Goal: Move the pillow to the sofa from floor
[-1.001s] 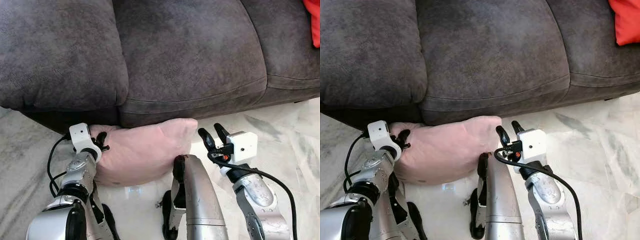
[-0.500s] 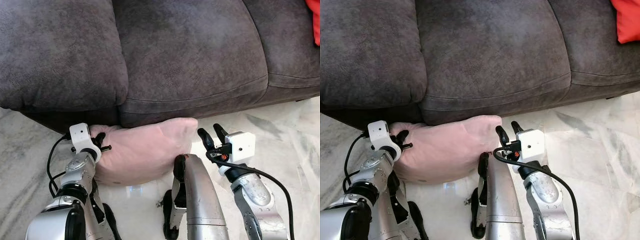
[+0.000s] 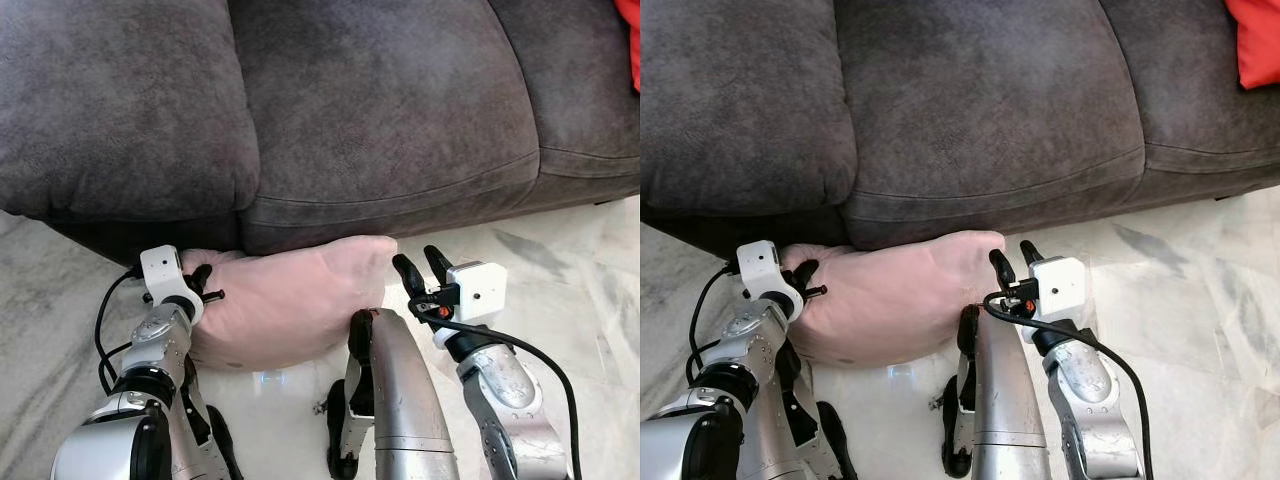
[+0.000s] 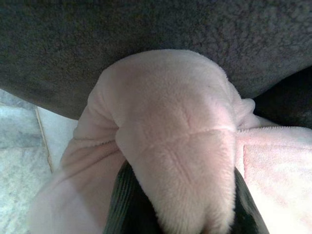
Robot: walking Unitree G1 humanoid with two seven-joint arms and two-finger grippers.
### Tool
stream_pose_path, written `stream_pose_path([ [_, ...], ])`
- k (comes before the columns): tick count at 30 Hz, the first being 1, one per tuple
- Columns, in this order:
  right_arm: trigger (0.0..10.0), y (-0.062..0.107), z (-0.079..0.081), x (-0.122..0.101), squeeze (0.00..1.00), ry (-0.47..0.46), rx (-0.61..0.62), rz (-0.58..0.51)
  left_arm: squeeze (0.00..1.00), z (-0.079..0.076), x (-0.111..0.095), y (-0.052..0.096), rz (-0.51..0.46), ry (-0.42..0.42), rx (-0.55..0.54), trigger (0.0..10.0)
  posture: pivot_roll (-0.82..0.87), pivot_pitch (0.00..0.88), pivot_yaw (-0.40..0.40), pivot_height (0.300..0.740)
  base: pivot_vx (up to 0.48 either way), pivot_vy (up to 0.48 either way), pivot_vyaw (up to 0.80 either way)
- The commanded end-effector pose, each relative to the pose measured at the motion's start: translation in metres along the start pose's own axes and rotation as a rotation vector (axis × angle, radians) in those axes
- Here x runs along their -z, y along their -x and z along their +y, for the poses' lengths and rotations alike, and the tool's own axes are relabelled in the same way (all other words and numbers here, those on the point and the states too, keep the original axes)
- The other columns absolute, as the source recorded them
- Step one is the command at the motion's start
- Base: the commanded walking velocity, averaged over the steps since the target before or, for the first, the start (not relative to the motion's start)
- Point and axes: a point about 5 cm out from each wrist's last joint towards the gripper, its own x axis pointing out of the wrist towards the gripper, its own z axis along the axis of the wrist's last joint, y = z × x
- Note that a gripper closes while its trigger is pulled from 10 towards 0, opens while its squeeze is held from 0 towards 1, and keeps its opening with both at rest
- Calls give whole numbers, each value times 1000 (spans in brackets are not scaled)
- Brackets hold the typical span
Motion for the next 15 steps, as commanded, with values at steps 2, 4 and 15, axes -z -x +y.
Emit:
stream_pose_path([
  [2,10000,3,0,10,0,-10,11,31,0,2,5,4,-13,-53,0,0,-49,372,-109,470,0,0,0],
  [4,10000,2,0,11,0,-12,14,31,0,-1,4,5,-35,-99,7,1176,-44,366,-104,470,0,0,0],
  [15,10000,-13,-4,21,0,-35,57,17,0,-4,7,29,-200,-199,40,10000,15,269,-48,470,0,0,0],
])
